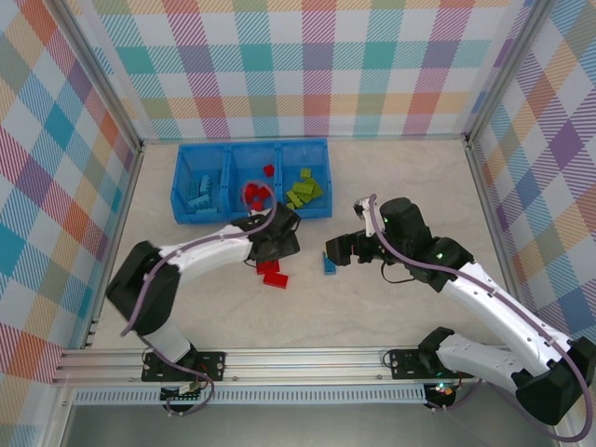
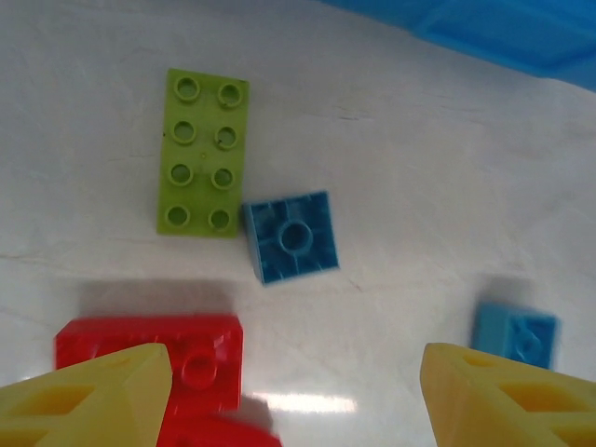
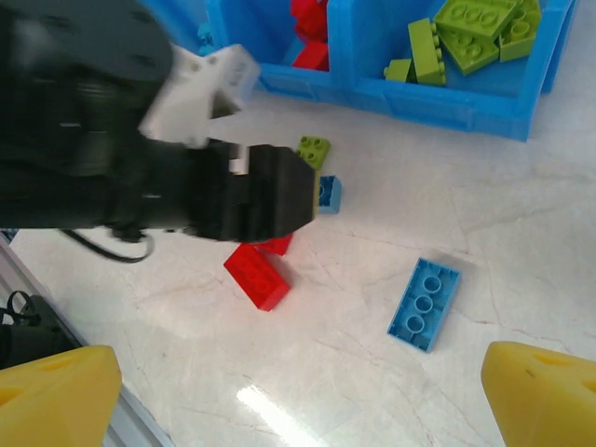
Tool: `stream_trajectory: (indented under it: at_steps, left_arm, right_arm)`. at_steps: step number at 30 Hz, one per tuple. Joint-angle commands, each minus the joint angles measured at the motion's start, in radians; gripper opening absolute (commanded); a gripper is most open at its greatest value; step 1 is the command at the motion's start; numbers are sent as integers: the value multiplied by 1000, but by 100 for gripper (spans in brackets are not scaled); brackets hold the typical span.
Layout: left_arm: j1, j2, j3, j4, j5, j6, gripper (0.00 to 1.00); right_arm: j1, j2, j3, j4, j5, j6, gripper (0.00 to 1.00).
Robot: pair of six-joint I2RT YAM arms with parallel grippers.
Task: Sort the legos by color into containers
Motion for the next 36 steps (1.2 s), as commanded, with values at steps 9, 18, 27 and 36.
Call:
stream_trajectory:
  at_steps: [9,18,27,36]
  left_arm:
    - [4,196,149,-41,-117,-55,55]
    - [18,220,149,-26,-78,-24,38]
    - [11,125,133,-25,-28,21,30]
    - [109,-108,178,-92,-243,119,28]
  right_arm:
    - [1,-13,-32,-1,-40,33,100]
    - [1,-14,-30,8,-26,25,100]
    - [1,-12,-37,-11,-56,39,100]
    - [1,-10,-45,21,-82,59,100]
